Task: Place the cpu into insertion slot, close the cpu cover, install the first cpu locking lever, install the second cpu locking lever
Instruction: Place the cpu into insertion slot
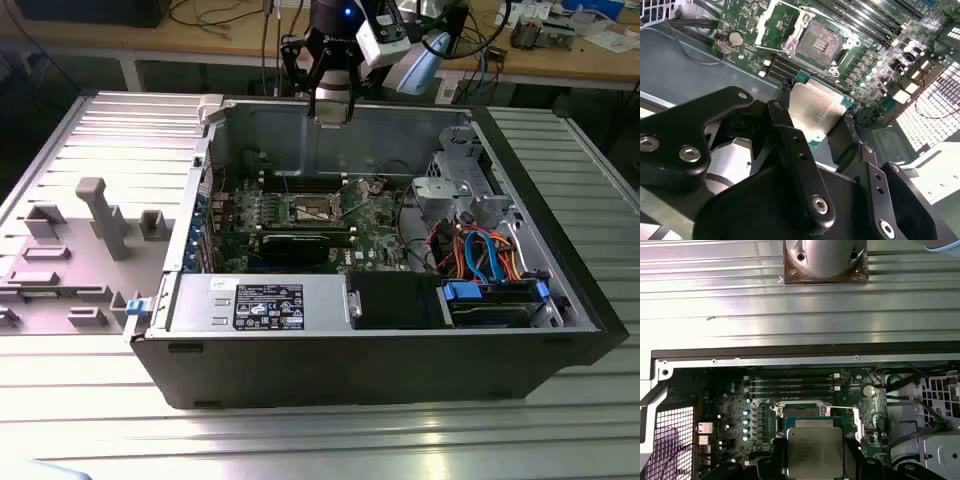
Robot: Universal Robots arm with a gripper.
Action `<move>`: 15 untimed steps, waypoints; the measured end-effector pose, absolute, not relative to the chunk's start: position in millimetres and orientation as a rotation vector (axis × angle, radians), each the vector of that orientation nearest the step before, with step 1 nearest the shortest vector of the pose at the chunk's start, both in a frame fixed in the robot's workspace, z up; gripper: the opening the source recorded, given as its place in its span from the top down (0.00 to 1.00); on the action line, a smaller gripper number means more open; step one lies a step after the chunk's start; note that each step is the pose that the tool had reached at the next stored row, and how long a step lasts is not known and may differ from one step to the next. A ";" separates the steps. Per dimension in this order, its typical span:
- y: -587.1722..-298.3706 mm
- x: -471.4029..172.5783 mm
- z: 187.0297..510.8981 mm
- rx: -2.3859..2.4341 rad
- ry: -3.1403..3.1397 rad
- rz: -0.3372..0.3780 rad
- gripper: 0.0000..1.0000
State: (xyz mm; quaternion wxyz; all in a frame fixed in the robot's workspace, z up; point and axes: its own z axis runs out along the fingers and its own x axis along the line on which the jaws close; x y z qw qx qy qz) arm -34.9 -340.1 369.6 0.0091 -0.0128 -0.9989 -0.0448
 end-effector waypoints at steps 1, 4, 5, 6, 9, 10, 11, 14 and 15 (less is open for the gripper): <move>-340.1 -34.9 369.6 -0.040 -3.120 -0.140 0.45; -340.1 -34.9 369.6 -0.040 -3.120 -0.140 0.45; -340.1 -34.9 369.6 -0.040 -3.120 -0.140 0.45; -340.1 -34.9 369.6 -0.040 -3.120 -0.140 0.45; -340.4 -34.9 369.7 -0.040 -3.120 -0.140 0.45; -340.6 -34.9 369.6 -0.042 -3.120 -0.140 0.45; -340.8 -34.9 369.4 -0.047 -3.120 -0.140 0.45; -340.9 -34.8 368.9 -0.078 -3.120 -0.139 0.45; -340.9 -34.8 368.8 -0.092 -3.120 -0.139 0.45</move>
